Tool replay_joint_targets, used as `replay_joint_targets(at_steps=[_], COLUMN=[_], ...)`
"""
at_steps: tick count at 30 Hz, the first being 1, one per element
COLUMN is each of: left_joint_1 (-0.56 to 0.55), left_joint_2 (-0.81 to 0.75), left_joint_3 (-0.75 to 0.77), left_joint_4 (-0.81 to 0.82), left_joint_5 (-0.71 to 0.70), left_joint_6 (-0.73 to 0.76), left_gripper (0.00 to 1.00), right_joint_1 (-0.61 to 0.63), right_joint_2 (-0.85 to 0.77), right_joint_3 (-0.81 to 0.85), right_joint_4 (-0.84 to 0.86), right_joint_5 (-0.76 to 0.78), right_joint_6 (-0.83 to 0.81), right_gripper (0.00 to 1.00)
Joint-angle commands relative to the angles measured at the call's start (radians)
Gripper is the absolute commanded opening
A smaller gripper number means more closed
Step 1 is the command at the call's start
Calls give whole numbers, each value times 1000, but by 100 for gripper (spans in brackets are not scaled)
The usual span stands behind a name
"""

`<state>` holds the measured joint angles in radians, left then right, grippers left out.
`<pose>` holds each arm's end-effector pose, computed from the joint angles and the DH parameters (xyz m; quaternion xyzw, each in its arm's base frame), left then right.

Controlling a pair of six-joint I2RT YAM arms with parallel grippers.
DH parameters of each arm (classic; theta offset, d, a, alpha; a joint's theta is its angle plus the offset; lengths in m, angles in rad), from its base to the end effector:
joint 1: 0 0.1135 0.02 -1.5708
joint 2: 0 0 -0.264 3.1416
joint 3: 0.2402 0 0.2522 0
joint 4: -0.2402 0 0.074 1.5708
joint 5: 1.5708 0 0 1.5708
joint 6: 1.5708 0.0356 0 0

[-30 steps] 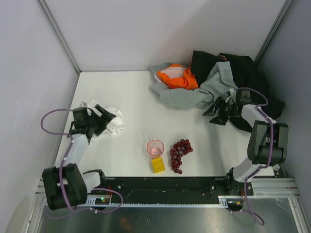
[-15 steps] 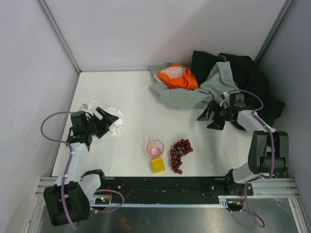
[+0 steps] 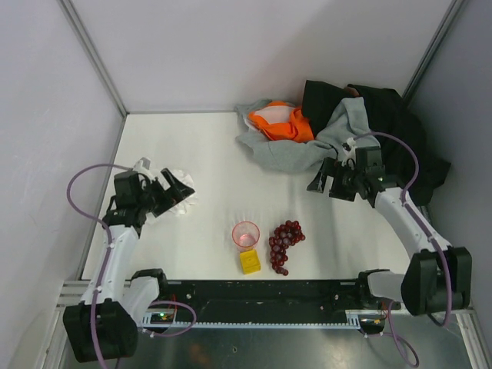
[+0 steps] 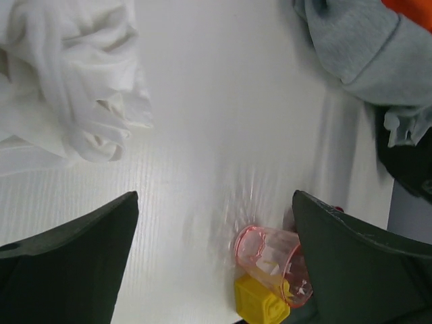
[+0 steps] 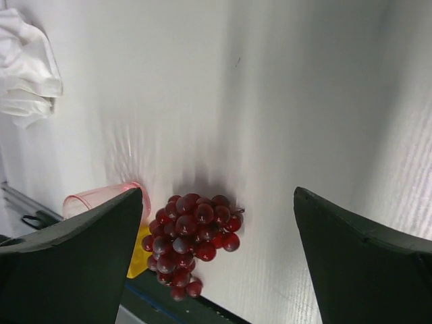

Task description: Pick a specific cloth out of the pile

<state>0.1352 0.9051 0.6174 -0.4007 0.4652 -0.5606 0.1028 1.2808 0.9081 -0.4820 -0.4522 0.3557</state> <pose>0.1910 0.0099 0.2419 -0.2074 0.8607 -0.2915 0.3622 0.2611 0.0426 0.2532 0.0372 0.9154 0.2821 0.2849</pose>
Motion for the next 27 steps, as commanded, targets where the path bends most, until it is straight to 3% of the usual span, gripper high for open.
replay_joint_targets(at_steps=[1, 6, 15, 27], left_joint_1=[-96, -299, -603, -638], left_joint_2=[-28, -4, -12, -168], left_joint_3=[118, 240, 379, 396], left_joint_4=[-123, -241, -332, -301], left_joint_5=[-90, -297, -620, -665], left_joint_6=[132, 186, 254, 276], left_gripper=[100, 100, 100, 100], right_joint_1=[61, 110, 126, 127], right_joint_2=[-130, -254, -527, -753], right_joint_3=[-19, -48, -81, -81], right_joint_4=[-32, -55, -100, -153], right_joint_5=[166, 285, 348, 353], right_joint_6=[-43, -45, -27, -22], right_gripper=[99, 99, 99, 99])
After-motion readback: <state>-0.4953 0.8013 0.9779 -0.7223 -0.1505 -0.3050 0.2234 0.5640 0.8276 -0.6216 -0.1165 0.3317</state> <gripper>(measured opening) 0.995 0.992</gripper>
